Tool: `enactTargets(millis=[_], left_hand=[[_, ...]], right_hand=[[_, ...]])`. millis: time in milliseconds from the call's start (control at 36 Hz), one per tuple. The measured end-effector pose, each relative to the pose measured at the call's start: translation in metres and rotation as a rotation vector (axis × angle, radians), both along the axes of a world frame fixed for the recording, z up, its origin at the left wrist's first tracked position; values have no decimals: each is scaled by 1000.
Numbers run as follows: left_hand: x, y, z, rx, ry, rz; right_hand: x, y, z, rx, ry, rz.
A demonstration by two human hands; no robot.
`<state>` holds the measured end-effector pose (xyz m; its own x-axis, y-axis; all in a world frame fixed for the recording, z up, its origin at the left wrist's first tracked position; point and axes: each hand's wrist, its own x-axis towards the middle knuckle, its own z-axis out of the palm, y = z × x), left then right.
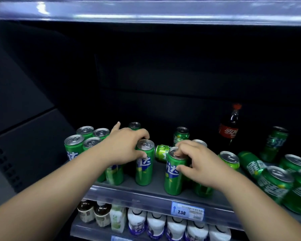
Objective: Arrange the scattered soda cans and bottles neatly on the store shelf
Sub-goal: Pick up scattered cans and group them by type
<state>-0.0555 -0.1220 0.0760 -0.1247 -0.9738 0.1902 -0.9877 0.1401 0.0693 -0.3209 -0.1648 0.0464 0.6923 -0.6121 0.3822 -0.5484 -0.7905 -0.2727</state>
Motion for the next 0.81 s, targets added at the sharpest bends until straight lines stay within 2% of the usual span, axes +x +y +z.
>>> enactTargets(millis=[111,306,417,556,639,722,806], left_hand=[[6,-8,11,68,-44,12],[26,-26,16,114,26,15],[41,-35,14,118,153,-5],[55,-36,10,164,279,-83],[60,-34,14,202,267,-107],[61,-37,15,197,255,-117],[54,-44,10,155,221,-130]], right_hand=[[3,5,-2,24,-31,0],[35,4,-7,132,-124,38],[59,4,-17,218,-236,19],[71,16,-29,188,-269,-43],[75,29,-38,224,-265,-111],[82,37,-46,202,-350,-164],[92,40,-48,282,-422,-207]])
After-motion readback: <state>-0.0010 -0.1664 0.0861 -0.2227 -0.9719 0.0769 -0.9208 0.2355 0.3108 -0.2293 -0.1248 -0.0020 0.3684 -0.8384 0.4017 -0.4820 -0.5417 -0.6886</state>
